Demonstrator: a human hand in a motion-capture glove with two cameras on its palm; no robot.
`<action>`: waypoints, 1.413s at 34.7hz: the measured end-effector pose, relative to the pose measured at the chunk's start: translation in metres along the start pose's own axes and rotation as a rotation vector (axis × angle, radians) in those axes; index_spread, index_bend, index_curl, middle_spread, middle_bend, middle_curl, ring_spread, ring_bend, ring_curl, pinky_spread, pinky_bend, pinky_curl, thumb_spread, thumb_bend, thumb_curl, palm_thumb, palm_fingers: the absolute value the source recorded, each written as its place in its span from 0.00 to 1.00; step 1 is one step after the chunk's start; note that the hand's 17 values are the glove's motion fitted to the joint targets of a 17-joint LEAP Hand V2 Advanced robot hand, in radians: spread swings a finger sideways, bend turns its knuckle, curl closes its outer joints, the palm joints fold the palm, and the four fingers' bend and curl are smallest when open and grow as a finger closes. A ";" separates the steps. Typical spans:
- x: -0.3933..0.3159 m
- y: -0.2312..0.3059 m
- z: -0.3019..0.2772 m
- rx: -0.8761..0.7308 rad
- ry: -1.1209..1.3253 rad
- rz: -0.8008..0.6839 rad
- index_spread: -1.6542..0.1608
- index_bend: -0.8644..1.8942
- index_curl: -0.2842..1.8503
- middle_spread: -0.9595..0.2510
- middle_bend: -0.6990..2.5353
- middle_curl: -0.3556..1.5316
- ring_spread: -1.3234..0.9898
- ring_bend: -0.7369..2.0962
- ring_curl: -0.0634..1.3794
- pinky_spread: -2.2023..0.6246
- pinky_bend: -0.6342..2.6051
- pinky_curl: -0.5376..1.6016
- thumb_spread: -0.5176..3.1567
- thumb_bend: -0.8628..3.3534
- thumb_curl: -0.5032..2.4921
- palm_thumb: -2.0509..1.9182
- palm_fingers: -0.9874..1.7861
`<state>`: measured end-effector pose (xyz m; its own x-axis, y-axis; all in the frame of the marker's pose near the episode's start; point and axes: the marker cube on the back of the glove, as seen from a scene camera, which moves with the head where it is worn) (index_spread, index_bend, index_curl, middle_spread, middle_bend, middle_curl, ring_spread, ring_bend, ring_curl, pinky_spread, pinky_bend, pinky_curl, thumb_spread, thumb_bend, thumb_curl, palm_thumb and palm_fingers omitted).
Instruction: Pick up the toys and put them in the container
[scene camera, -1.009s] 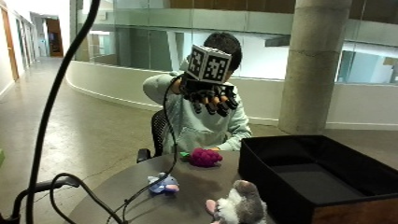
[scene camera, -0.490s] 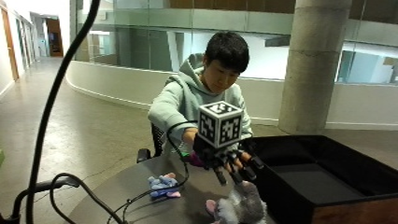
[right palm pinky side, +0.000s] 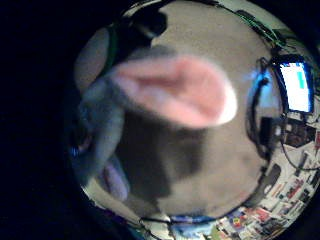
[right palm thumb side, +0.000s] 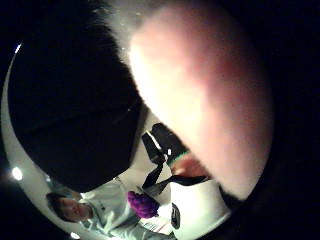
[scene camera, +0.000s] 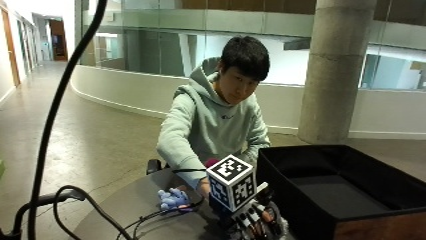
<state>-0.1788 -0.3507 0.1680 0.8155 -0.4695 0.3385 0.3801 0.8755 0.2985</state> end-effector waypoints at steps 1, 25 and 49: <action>0.002 -0.001 0.001 0.037 -0.007 -0.010 0.78 0.34 0.17 0.79 0.37 0.37 0.52 0.52 0.26 0.77 0.38 0.37 0.49 0.24 0.27 0.60 0.63; -0.027 0.050 -0.011 0.080 0.094 0.138 0.78 0.51 0.22 0.68 0.57 0.52 0.45 0.73 0.45 0.65 0.47 0.46 0.36 0.25 0.37 0.68 0.83; -0.259 0.099 -0.232 0.434 0.186 -0.157 0.78 0.56 0.26 0.65 0.62 0.56 0.46 0.79 0.46 0.65 0.51 0.49 0.40 0.23 0.41 0.65 0.77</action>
<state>-0.2513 -0.1156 -0.0977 0.8419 -0.5290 0.1064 0.3203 0.6487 0.6904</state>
